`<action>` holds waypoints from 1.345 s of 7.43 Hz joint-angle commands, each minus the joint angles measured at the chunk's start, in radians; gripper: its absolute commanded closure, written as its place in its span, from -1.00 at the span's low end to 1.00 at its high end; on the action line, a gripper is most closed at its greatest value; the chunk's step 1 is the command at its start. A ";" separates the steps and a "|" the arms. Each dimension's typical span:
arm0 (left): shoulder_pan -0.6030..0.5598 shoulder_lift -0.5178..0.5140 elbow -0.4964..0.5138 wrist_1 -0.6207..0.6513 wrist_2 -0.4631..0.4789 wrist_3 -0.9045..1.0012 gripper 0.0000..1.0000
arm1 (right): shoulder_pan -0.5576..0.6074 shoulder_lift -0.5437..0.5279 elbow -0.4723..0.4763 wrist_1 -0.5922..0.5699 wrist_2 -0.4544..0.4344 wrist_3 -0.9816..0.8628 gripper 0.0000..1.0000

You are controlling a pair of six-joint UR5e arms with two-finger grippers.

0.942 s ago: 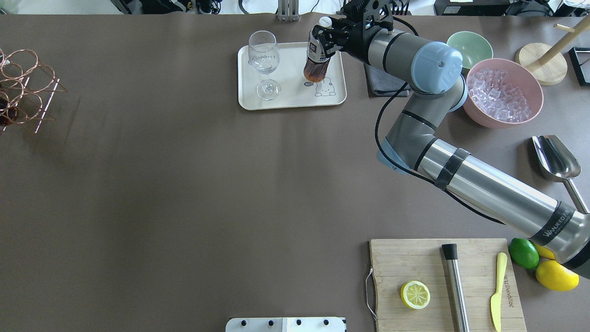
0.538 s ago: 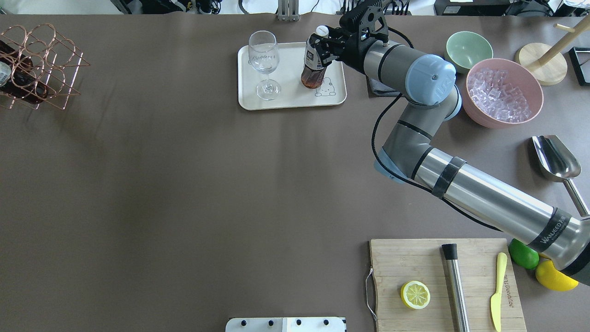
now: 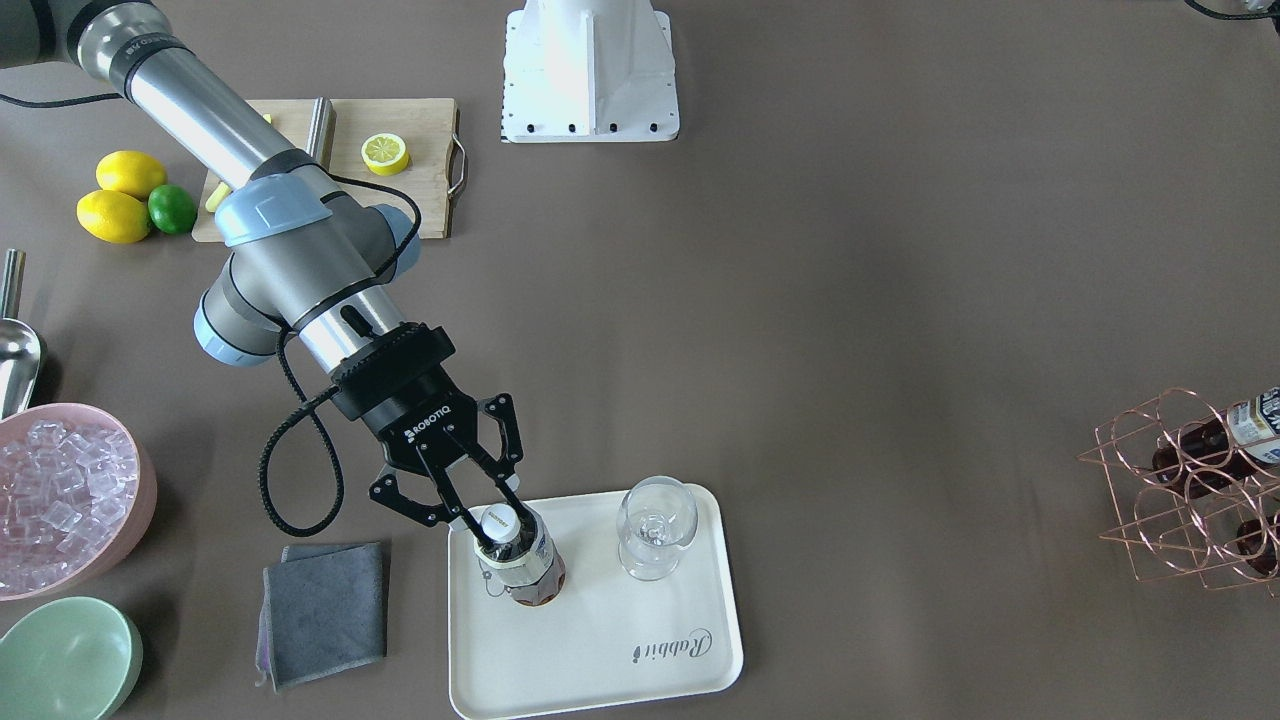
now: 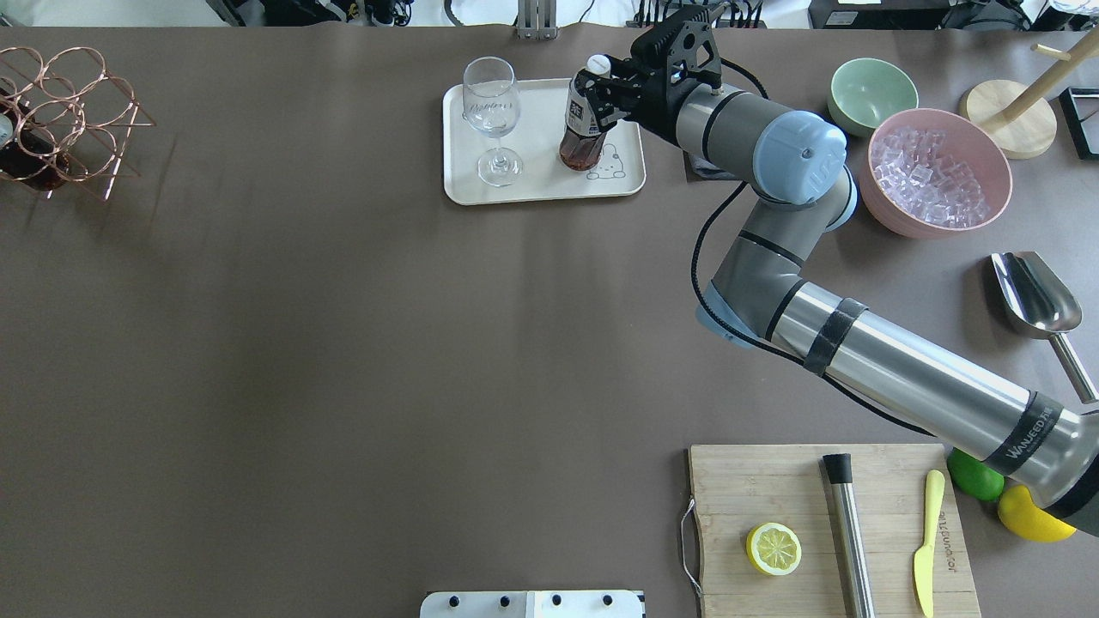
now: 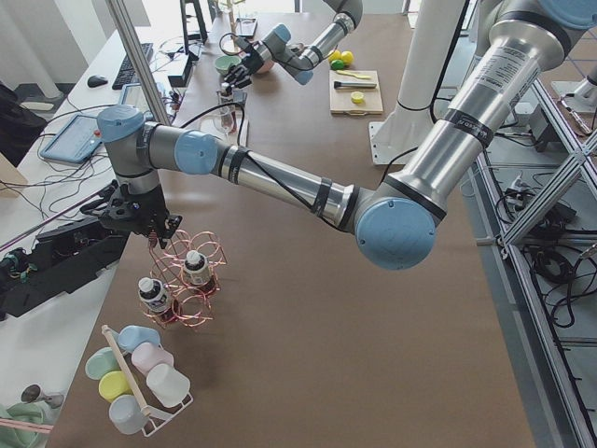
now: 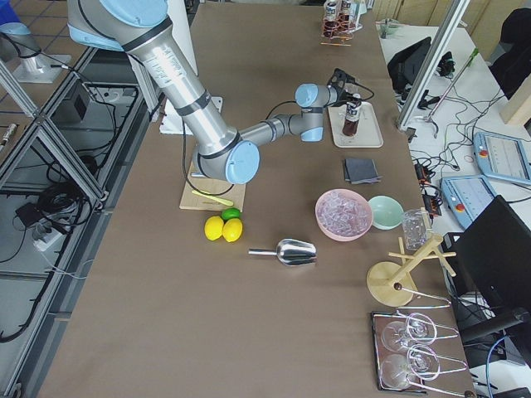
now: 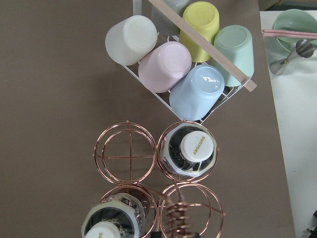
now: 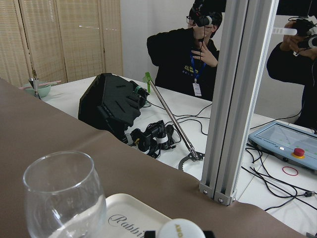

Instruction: Take tea from basket to plate

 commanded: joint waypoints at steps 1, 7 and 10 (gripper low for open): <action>0.024 -0.001 0.040 -0.076 0.013 -0.079 1.00 | -0.004 0.000 0.000 0.000 0.000 0.000 1.00; 0.051 -0.003 0.026 -0.076 0.050 -0.084 -0.94 | -0.004 -0.013 0.012 -0.009 0.007 -0.012 0.36; -0.010 -0.003 -0.091 0.023 -0.008 -0.070 -0.94 | -0.004 -0.017 0.025 -0.009 0.009 -0.020 -0.13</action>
